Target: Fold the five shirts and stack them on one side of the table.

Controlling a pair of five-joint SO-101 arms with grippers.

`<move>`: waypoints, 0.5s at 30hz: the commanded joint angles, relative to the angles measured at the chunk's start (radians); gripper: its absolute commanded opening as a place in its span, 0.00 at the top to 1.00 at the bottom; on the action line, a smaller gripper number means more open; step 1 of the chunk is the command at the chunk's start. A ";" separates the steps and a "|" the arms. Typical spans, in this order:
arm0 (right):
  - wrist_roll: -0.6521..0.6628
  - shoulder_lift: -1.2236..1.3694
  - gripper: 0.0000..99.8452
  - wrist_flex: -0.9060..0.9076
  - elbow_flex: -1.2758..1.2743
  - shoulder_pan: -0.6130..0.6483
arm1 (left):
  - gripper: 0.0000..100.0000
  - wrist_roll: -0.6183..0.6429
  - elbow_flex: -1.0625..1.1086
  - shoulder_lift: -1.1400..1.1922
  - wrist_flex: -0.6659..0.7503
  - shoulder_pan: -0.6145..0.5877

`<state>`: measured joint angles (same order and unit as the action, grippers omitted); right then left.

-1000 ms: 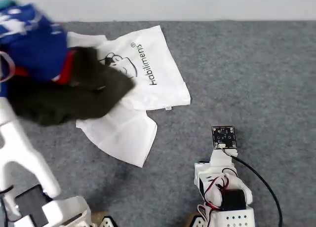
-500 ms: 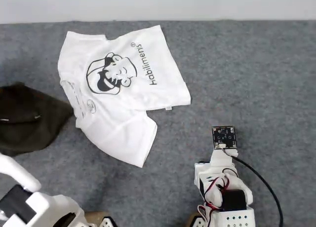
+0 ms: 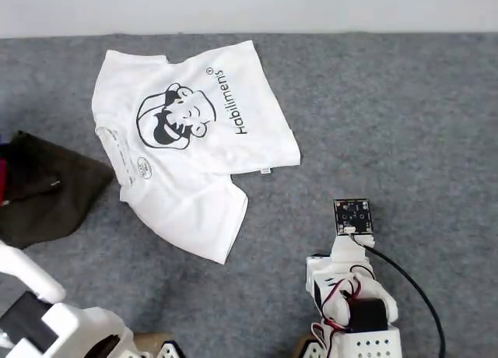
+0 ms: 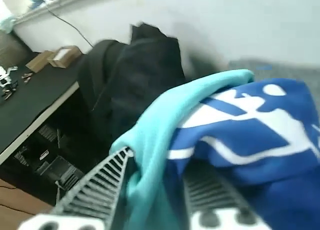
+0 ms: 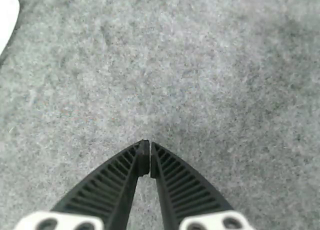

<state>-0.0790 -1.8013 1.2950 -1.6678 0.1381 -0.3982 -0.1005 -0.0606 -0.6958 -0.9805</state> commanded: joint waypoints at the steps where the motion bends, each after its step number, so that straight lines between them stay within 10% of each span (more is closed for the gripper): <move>1: -0.003 -0.010 0.99 0.008 -0.015 0.005 | 0.72 -0.025 -0.022 -0.026 -0.058 0.009; 15: -0.003 -0.010 0.99 0.008 -0.015 0.005 | 0.69 -0.025 -0.028 -0.031 -0.101 0.035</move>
<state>-0.0790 -1.8013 1.2950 -1.6678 0.1381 -0.4135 -0.1036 -0.0637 -0.7910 -0.9528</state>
